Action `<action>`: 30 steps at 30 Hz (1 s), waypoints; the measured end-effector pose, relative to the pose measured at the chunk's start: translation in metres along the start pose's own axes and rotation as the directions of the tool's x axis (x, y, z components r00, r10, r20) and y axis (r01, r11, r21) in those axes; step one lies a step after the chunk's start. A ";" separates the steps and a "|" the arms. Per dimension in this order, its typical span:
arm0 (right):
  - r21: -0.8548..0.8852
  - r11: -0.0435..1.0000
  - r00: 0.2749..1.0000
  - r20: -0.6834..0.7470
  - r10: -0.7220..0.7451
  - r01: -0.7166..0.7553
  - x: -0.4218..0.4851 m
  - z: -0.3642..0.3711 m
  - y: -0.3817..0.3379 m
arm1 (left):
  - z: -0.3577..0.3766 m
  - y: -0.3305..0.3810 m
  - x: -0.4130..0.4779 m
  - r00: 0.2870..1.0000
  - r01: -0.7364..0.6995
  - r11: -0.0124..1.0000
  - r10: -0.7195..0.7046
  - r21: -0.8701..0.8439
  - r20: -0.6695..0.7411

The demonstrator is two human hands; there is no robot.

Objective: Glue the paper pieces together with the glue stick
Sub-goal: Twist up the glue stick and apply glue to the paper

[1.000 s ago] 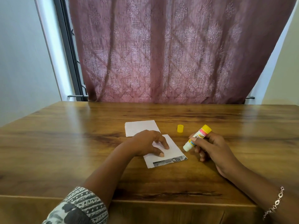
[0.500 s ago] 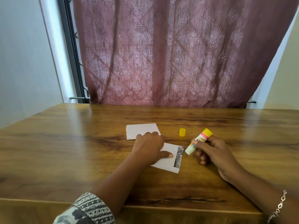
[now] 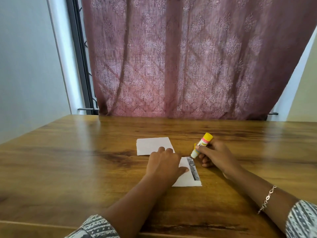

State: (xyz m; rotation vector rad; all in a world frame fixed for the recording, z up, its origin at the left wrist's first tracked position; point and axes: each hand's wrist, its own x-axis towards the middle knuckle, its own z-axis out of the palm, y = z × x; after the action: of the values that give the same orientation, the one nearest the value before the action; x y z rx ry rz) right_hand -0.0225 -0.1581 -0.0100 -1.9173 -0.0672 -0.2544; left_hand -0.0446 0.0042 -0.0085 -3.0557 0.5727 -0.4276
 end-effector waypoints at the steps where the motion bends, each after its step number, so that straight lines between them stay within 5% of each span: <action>1: -0.036 0.999 1.000 -0.003 -0.027 0.027 0.002 0.003 0.001 | -0.001 0.000 0.000 1.000 -0.001 1.000 0.001 0.000 0.001; 30: -0.320 0.928 0.980 0.011 -0.200 0.193 -0.005 0.007 0.005 | -0.005 0.001 -0.001 1.000 -0.015 1.000 0.015 -0.006 0.013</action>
State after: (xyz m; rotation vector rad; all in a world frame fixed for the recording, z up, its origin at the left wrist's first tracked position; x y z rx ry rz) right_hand -0.0256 -0.1528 -0.0186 -2.2336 -0.2158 -0.4437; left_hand -0.0474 0.0038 -0.0043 -3.0553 0.5975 -0.4064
